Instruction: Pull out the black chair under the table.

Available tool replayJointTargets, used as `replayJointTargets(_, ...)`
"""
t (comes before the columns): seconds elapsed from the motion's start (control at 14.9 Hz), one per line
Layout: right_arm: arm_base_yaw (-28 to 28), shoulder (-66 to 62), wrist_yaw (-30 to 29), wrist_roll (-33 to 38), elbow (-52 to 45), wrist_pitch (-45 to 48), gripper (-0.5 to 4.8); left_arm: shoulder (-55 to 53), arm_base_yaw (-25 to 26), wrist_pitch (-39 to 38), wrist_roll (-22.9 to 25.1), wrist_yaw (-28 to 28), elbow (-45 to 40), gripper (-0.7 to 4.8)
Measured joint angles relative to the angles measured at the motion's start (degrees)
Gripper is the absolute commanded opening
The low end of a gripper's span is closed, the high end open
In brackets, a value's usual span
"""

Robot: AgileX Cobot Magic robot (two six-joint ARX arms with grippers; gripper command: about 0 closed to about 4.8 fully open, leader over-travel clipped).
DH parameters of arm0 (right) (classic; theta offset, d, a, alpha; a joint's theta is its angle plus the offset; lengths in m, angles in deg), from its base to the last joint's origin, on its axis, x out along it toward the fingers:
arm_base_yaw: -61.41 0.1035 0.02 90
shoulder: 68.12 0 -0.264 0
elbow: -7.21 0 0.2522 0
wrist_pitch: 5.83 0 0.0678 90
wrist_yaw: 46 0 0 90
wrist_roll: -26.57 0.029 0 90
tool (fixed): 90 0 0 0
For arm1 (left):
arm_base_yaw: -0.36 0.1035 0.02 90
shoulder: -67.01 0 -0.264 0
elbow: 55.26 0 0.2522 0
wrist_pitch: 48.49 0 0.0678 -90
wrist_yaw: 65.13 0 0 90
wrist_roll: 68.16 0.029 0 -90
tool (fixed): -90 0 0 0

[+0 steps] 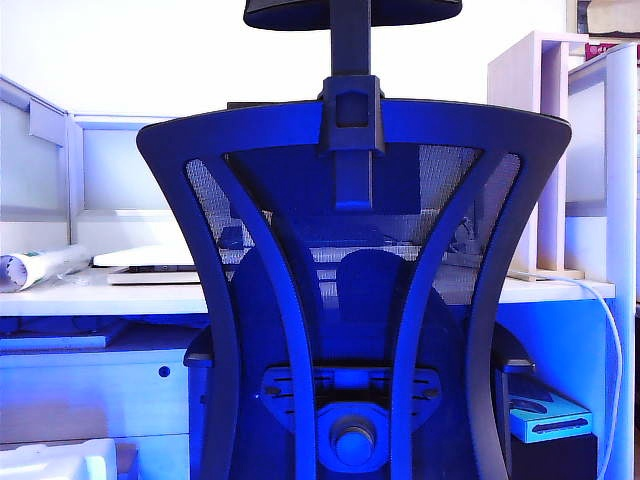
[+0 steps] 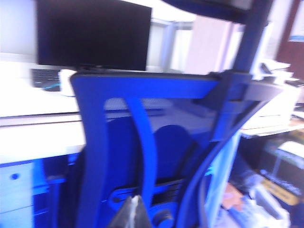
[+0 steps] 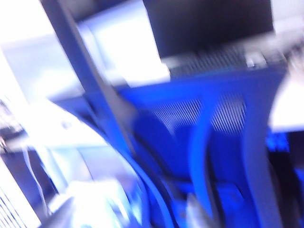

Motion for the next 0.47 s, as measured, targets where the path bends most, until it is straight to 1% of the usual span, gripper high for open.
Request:
replayJointTargets(0.07, 0.0, 0.0, -0.2, 1.1, 1.4, 0.3, 3.73, 0.0, 0.0, 0.3, -0.1, -1.2, 0.0, -0.05)
replayJointTargets(0.13, 0.0, 0.0, -0.7, 2.1, 3.8, 0.9, 3.77, 0.0, 0.0, 1.3, -0.5, -3.1, 0.0, -0.05)
replayJointTargets(0.2, 0.0, 0.0, -0.8, 3.1, 4.7, 1.1, 3.98, 0.0, 0.0, 1.7, -1.1, -3.3, 0.0, -0.05)
replayJointTargets(0.27, 0.0, -0.2, -0.8, 4.3, 5.3, 1.2, 4.40, 0.0, 0.0, 1.7, -1.3, -3.3, 0.0, -0.05)
replayJointTargets(0.47, 0.0, -4.5, -3.4, 9.3, 6.4, 3.3, 4.42, 0.0, 0.0, 1.7, -1.3, -3.3, 0.0, -0.05)
